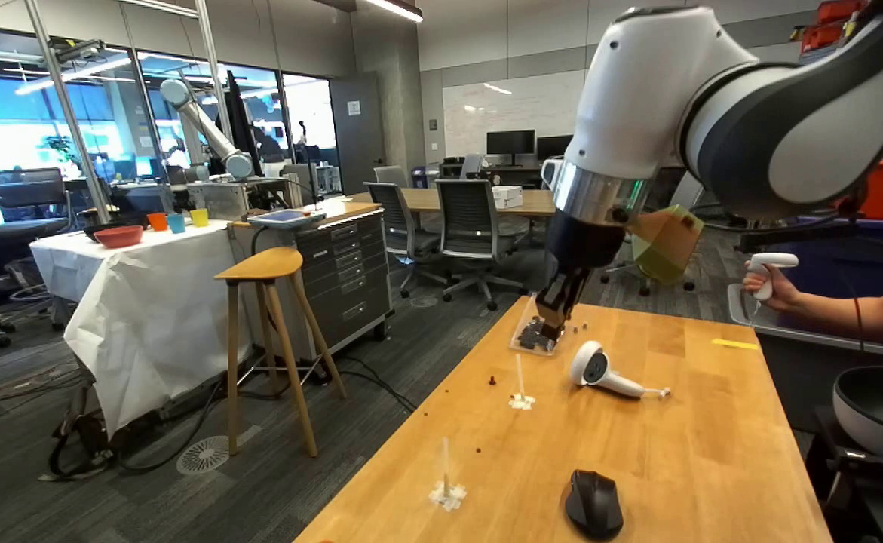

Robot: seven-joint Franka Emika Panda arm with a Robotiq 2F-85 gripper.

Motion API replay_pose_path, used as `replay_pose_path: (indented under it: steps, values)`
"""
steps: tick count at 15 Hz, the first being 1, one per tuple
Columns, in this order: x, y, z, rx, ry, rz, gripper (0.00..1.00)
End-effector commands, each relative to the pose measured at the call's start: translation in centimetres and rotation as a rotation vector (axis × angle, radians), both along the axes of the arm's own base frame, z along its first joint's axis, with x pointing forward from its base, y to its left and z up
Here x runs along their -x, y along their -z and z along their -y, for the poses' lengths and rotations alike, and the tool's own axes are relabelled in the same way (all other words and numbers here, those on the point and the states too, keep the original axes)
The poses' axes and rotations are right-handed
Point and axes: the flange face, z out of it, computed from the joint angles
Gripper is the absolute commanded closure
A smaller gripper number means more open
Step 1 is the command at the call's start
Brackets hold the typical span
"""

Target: Press the left button on the mouse

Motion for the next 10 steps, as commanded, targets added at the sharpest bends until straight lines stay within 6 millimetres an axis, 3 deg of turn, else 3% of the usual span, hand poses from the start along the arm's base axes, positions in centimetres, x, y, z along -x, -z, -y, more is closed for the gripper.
replay_pose_path:
  steps: [1, 7, 10]
  values:
    - [1.9, -5.1, -0.6, -0.042, -0.064, -0.009, 1.0]
    - [4.2, -10.5, -0.6, -0.134, -0.13, -0.075, 1.0]
    - [5.6, -11.7, -0.1, -0.136, -0.146, -0.13, 1.0]
